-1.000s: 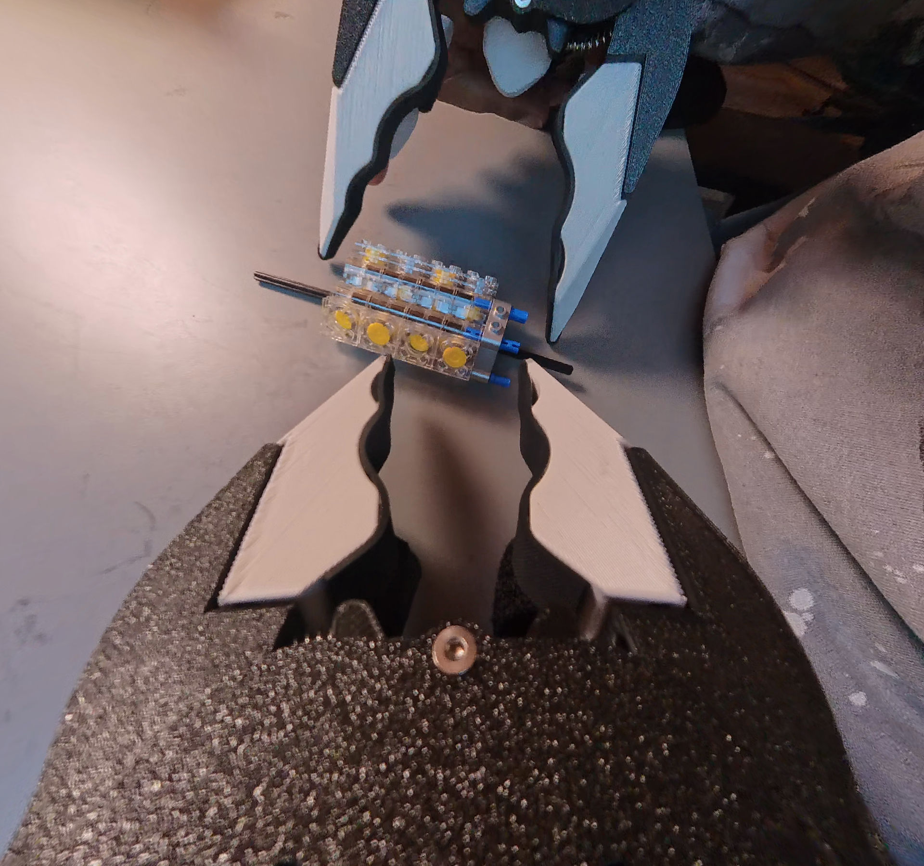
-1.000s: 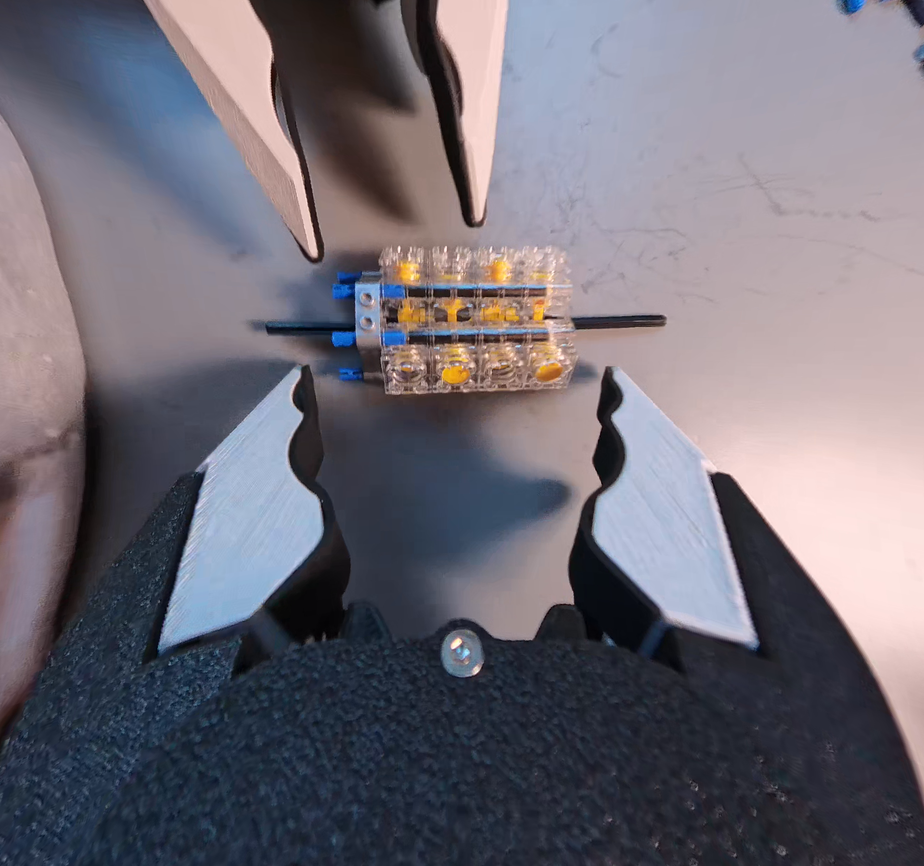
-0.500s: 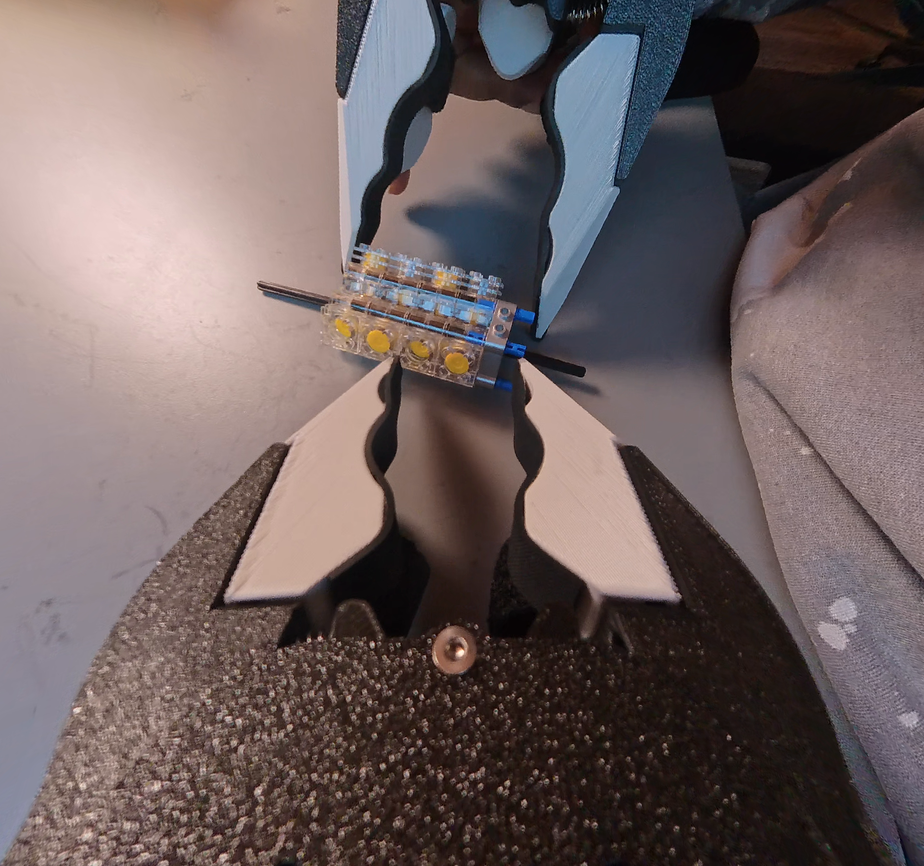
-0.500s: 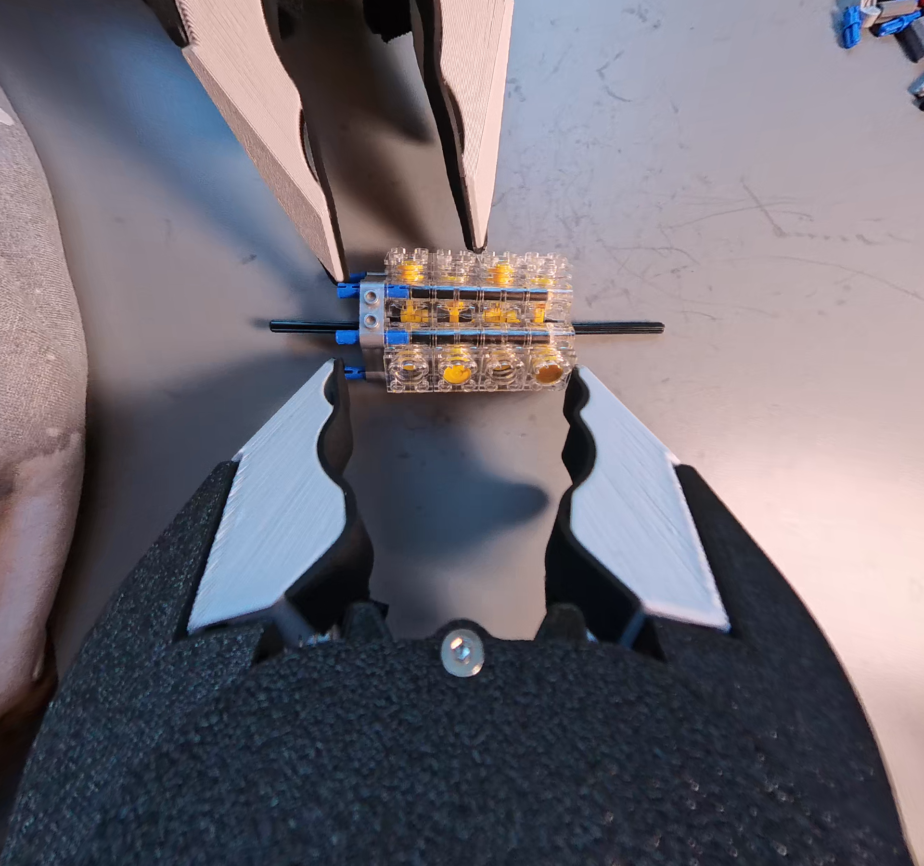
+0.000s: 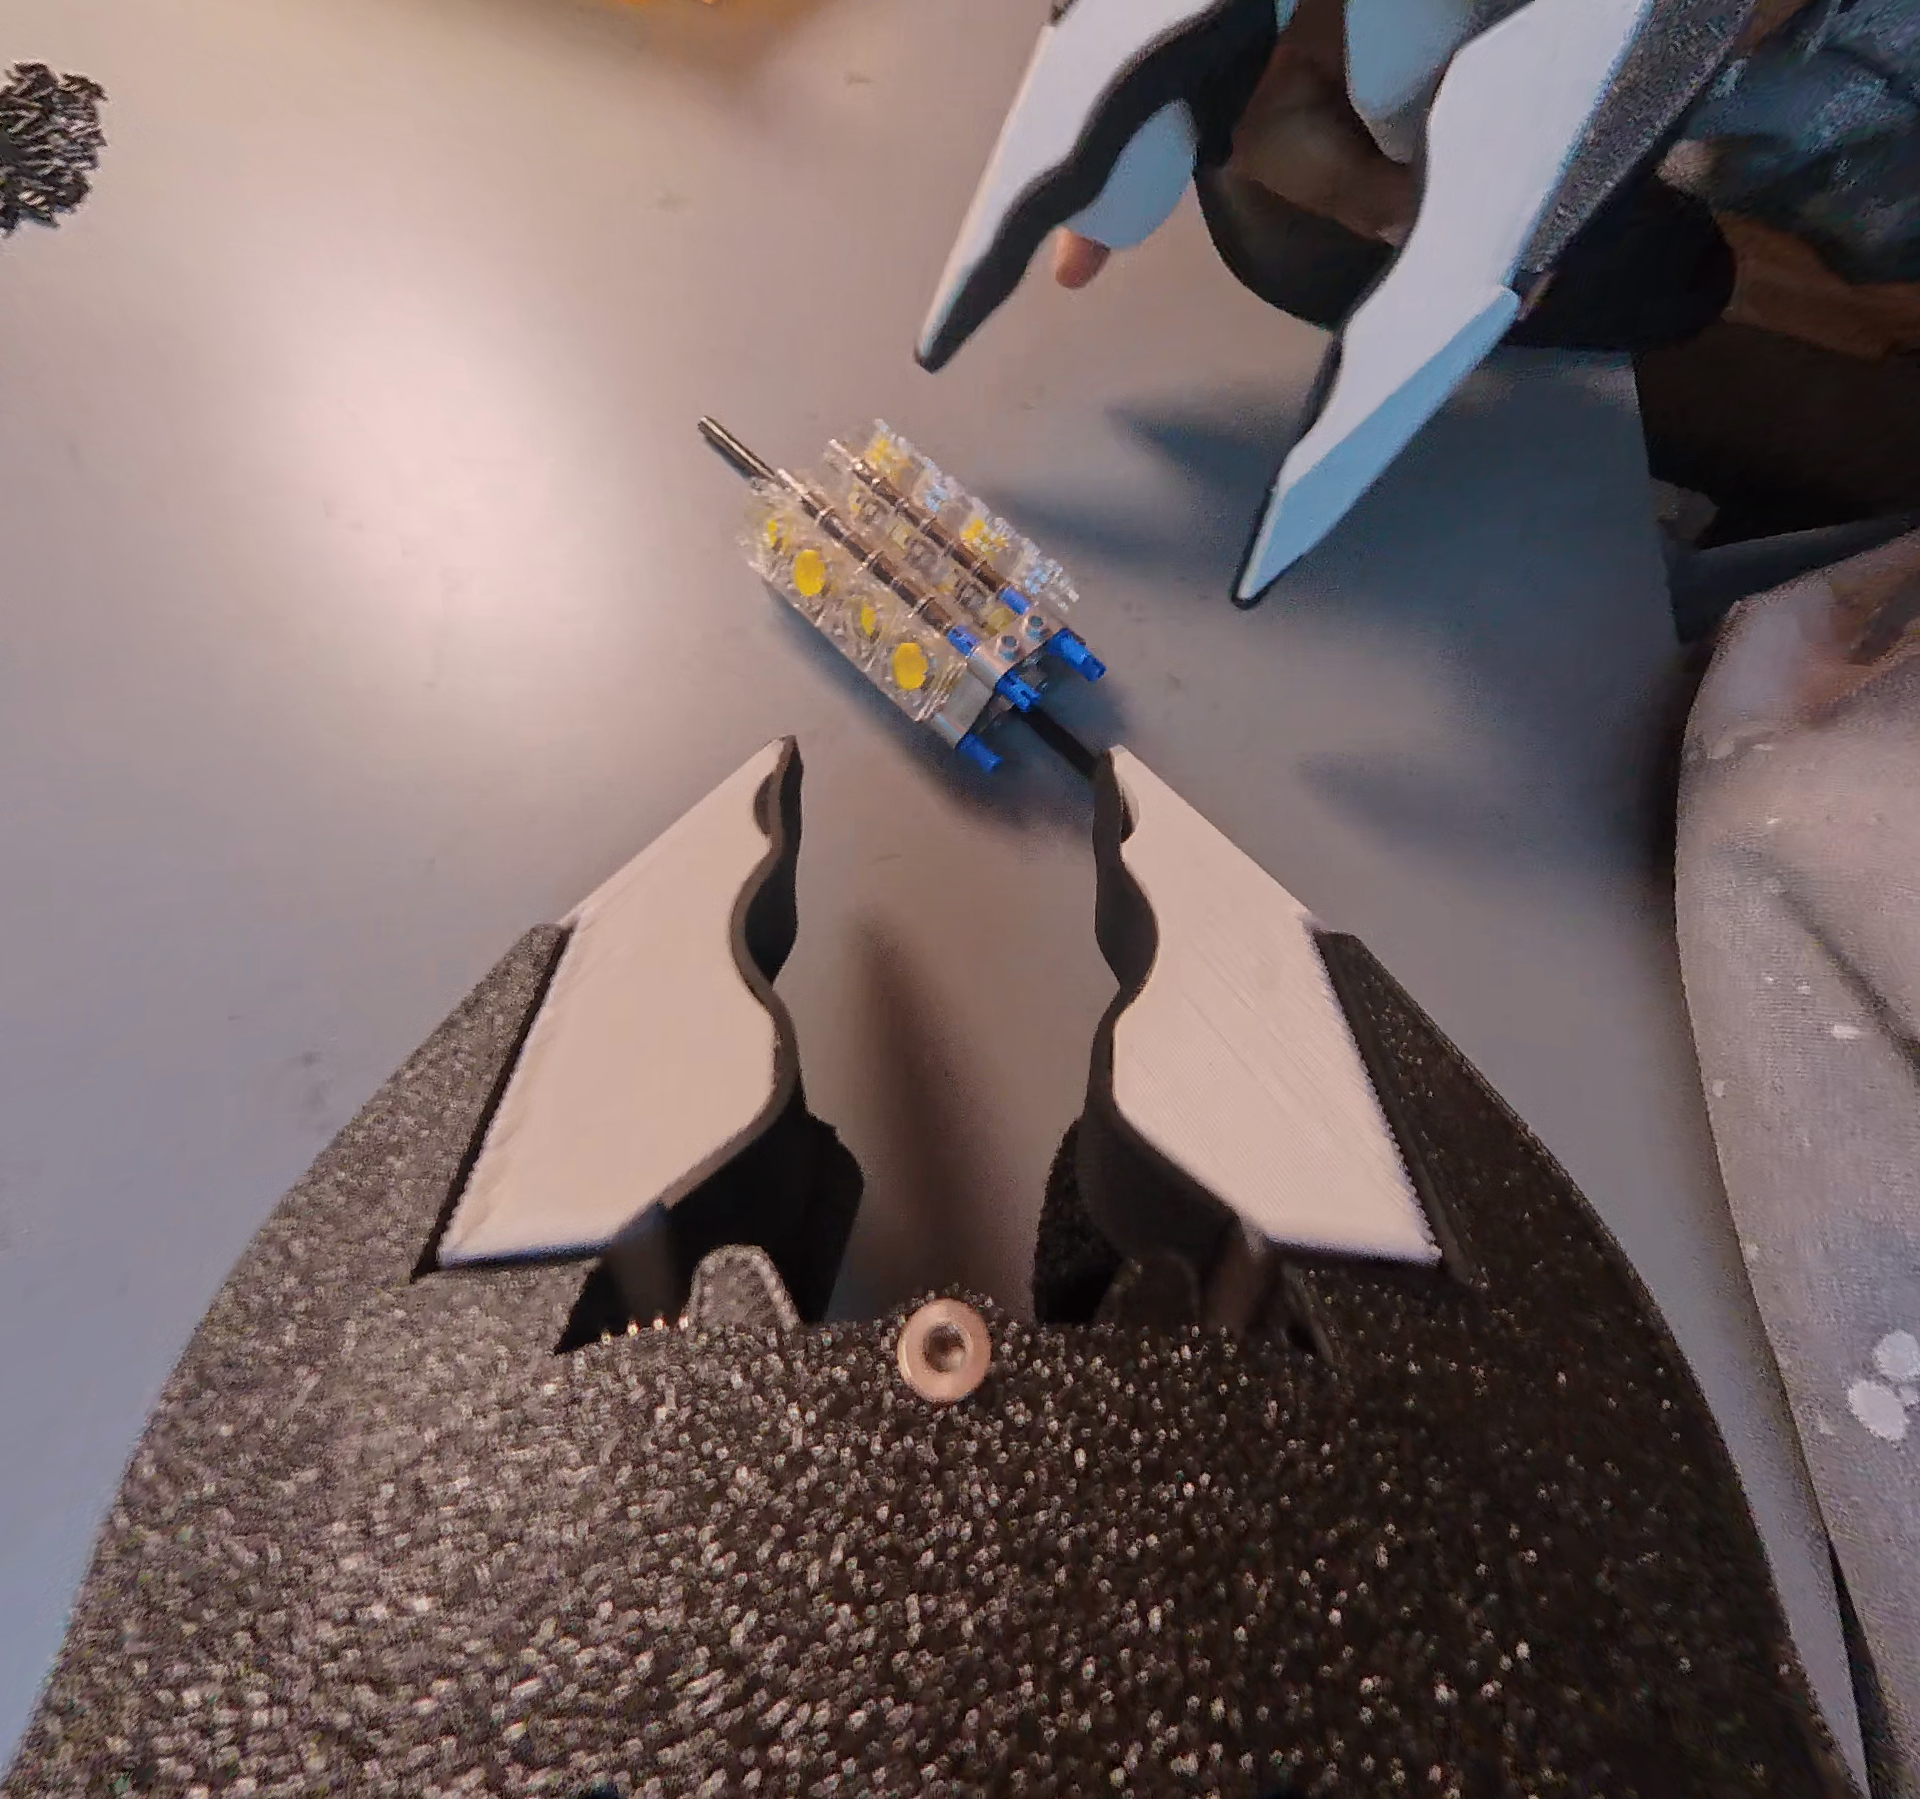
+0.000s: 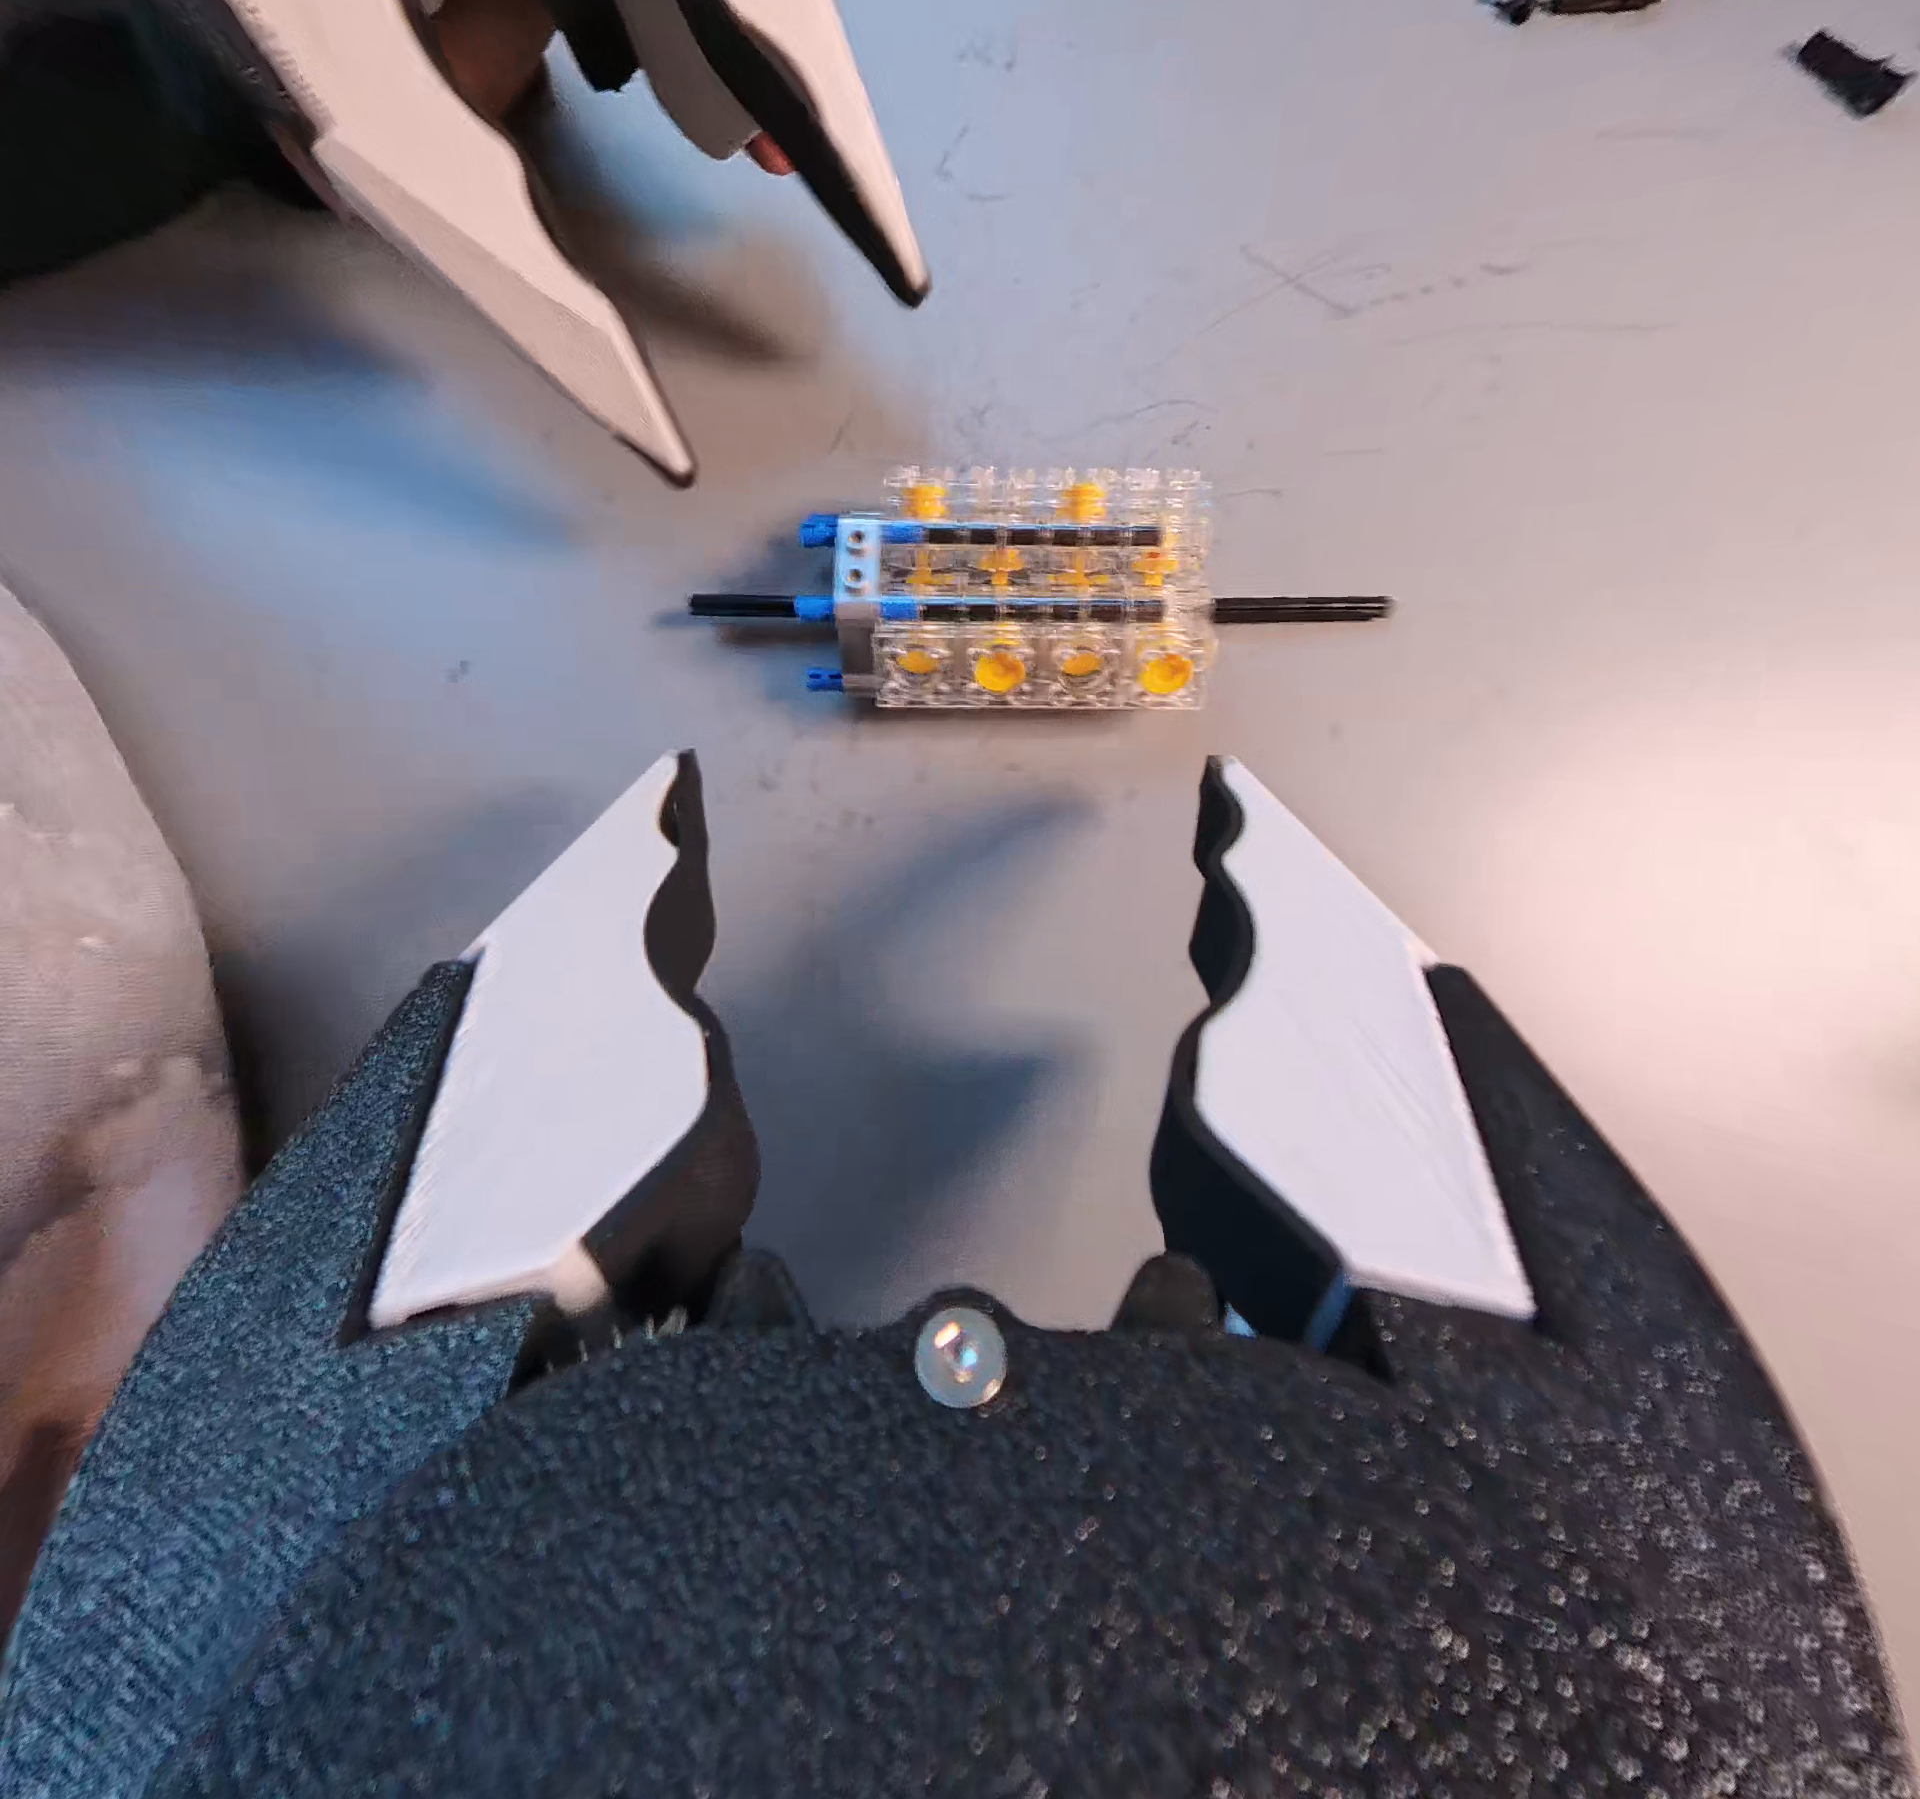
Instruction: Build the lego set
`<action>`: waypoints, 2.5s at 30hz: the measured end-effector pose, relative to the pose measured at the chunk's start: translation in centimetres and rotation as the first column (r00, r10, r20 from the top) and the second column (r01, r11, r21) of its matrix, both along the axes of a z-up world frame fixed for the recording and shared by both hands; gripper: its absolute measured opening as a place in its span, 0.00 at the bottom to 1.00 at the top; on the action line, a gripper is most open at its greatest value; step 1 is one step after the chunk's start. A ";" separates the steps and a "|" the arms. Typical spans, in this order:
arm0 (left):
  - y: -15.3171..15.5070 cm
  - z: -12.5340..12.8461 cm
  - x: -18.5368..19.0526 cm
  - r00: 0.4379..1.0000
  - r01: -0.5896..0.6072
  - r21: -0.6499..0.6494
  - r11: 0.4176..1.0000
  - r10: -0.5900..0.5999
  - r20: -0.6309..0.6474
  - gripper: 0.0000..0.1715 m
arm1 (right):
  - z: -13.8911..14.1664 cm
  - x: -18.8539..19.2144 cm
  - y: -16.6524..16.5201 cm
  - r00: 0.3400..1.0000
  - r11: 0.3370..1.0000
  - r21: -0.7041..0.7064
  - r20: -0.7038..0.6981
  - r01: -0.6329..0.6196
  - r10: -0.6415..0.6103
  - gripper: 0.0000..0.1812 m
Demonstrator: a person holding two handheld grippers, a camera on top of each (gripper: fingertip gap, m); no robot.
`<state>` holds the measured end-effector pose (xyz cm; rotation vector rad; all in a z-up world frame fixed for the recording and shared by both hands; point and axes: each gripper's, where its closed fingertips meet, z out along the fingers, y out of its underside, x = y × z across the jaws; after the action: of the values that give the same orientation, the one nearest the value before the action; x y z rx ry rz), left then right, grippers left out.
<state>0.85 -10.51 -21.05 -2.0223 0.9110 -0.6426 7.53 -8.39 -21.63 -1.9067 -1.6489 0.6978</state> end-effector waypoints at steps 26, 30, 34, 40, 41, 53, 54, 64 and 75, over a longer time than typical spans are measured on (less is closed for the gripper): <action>0.8 -1.5 0.2 0.989 0.007 0.048 0.999 0.000 -0.147 0.09 | -2.1 -4.2 1.5 0.975 0.973 0.059 -0.008 0.222 -0.222 0.49; 1.0 -1.5 -1.5 0.984 -0.024 0.068 0.997 0.035 -0.172 0.11 | -1.9 -3.7 0.9 0.977 0.976 0.040 -0.018 0.215 -0.214 0.51; 0.6 -2.2 -2.1 0.983 -0.022 0.027 0.999 0.027 -0.181 0.10 | -0.9 -2.5 1.1 0.980 0.981 0.019 -0.038 0.194 -0.193 0.51; 0.5 -2.4 -1.3 0.984 0.003 0.015 1.000 0.000 -0.178 0.06 | -0.9 -2.7 1.5 0.986 0.986 0.022 -0.024 0.163 -0.163 0.53; 0.5 -2.4 -1.0 0.985 0.011 0.016 1.000 -0.008 -0.174 0.04 | -1.0 -3.2 1.4 0.988 0.988 0.023 -0.030 0.155 -0.154 0.53; -1.7 -2.1 0.7 0.973 0.145 0.044 0.988 -0.134 -0.187 0.05 | -1.2 -4.6 1.0 0.985 0.997 0.079 0.173 -0.014 0.000 0.62; -1.6 -2.0 0.3 0.976 0.130 0.044 0.991 -0.120 -0.180 0.05 | -1.4 -4.7 1.0 0.977 0.995 0.088 0.211 -0.034 0.015 0.63; -1.7 -2.2 -0.9 0.980 0.094 0.061 0.994 -0.081 -0.183 0.06 | -2.4 -5.3 0.4 0.900 0.988 0.042 0.421 -0.146 0.115 0.49; -2.3 -1.9 -0.4 0.979 0.119 0.067 0.991 -0.106 -0.174 0.06 | -2.2 -3.1 -0.3 0.895 0.969 0.052 0.398 -0.242 0.202 0.39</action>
<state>0.41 -12.79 -22.99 -1.9902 1.1403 -0.4927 4.42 -8.65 -23.82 -1.8892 -2.1309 0.3177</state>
